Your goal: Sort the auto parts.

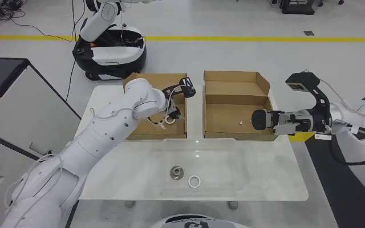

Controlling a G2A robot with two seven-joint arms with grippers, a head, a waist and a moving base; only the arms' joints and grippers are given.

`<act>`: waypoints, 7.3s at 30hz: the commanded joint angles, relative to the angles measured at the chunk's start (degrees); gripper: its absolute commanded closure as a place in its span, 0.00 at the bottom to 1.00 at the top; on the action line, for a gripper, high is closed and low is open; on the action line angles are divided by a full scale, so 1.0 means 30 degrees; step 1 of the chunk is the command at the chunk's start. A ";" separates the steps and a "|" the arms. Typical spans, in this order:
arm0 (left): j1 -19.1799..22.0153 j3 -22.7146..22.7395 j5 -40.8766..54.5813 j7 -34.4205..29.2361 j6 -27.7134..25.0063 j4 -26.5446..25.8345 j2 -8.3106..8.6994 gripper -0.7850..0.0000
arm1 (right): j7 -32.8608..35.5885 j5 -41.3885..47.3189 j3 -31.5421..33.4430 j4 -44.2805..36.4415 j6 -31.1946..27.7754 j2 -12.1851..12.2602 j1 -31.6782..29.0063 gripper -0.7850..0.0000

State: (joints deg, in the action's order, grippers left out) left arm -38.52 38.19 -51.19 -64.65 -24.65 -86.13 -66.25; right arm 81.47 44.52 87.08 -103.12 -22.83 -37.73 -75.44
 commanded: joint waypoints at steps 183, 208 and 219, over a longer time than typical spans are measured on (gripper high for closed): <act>-0.5819 0.2100 0.2564 -0.1548 -0.3376 -0.8329 0.1412 1.00 | 0.0000 0.0000 0.0000 0.0000 0.0000 0.0000 0.0000 0.00; -0.7348 0.4215 0.3161 0.0284 -0.3293 -0.9693 0.2005 1.00 | 0.0000 0.0000 0.0000 0.0000 0.0000 0.0000 0.0000 0.00; -1.1419 0.9269 0.6714 0.2858 -0.5760 -1.1615 0.3239 1.00 | 0.0000 0.0000 0.0000 0.0000 0.0000 0.0000 0.0000 0.00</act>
State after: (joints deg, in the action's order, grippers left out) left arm -71.55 64.41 -32.04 -57.05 -40.94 -120.88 -56.82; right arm 81.47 44.52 87.08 -103.12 -22.83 -37.73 -75.44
